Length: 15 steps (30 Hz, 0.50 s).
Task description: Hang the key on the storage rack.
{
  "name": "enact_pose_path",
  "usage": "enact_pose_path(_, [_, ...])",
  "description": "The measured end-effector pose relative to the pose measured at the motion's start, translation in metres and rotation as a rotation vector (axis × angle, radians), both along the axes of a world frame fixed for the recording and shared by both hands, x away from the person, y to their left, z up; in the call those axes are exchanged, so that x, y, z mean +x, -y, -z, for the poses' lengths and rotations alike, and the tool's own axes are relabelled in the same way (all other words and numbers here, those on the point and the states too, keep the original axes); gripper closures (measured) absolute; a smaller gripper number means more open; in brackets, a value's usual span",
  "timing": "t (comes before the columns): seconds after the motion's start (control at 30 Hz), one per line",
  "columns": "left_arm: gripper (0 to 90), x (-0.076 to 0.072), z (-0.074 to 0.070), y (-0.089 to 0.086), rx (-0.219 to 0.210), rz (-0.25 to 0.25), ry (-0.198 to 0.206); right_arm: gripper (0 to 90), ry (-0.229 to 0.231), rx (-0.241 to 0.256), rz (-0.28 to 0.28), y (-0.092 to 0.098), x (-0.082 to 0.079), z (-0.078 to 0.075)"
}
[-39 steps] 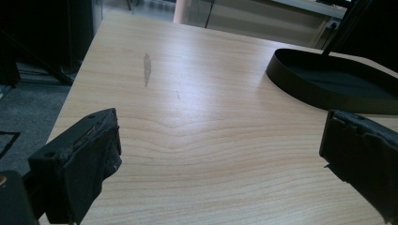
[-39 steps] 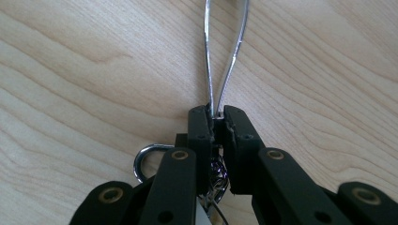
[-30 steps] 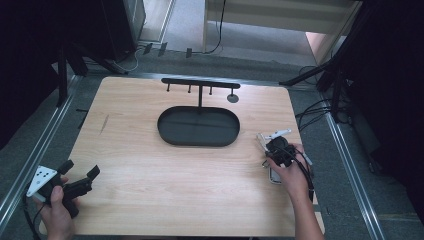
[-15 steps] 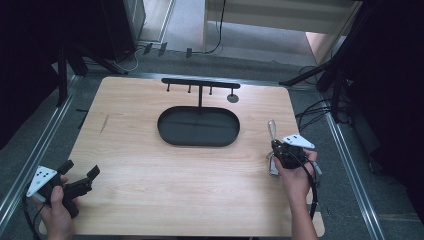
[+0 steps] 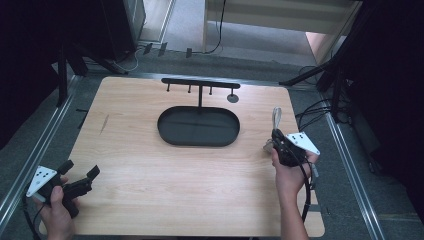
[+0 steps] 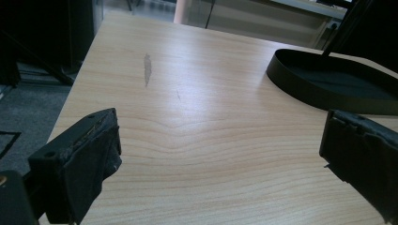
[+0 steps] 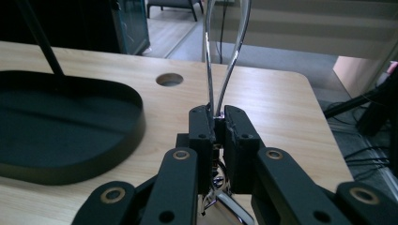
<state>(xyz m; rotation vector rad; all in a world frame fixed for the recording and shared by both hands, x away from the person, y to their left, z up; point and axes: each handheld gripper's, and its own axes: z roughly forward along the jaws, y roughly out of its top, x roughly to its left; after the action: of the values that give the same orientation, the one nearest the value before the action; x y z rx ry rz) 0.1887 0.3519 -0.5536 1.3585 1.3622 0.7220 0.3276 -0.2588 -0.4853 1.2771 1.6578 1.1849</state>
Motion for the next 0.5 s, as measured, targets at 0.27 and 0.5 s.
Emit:
enact_pose_path(0.27, [0.0, 0.0, 0.0, 0.0, -0.002, 0.0, 0.0, 83.2, 0.056, 0.016, -0.024, -0.024, 0.004, -0.007])
enact_pose_path(0.5, [0.0, 0.0, 0.0, -0.001, -0.005, 0.001, -0.002, 83.1, 0.079, 0.037, -0.053, -0.047, 0.01, -0.012])
